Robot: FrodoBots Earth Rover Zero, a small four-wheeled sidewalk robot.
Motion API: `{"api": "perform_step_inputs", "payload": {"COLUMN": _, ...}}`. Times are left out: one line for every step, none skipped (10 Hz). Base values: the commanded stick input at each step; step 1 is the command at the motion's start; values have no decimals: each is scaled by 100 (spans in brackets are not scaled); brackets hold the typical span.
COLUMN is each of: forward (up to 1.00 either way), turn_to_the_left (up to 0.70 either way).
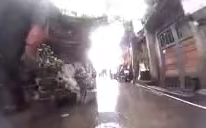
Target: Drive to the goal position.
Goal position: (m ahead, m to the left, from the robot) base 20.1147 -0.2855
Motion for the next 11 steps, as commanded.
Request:
{"api": "perform_step_inputs", "payload": {"forward": 99, "turn_to_the_left": -10}}
{"api": "perform_step_inputs", "payload": {"forward": 99, "turn_to_the_left": 12}}
{"api": "perform_step_inputs", "payload": {"forward": 99, "turn_to_the_left": 0}}
{"api": "perform_step_inputs", "payload": {"forward": 99, "turn_to_the_left": 0}}
{"api": "perform_step_inputs", "payload": {"forward": 99, "turn_to_the_left": -15}}
{"api": "perform_step_inputs", "payload": {"forward": 99, "turn_to_the_left": -39}}
{"api": "perform_step_inputs", "payload": {"forward": 99, "turn_to_the_left": -14}}
{"api": "perform_step_inputs", "payload": {"forward": 99, "turn_to_the_left": 0}}
{"api": "perform_step_inputs", "payload": {"forward": 99, "turn_to_the_left": 0}}
{"api": "perform_step_inputs", "payload": {"forward": 99, "turn_to_the_left": 0}}
{"api": "perform_step_inputs", "payload": {"forward": 99, "turn_to_the_left": 0}}
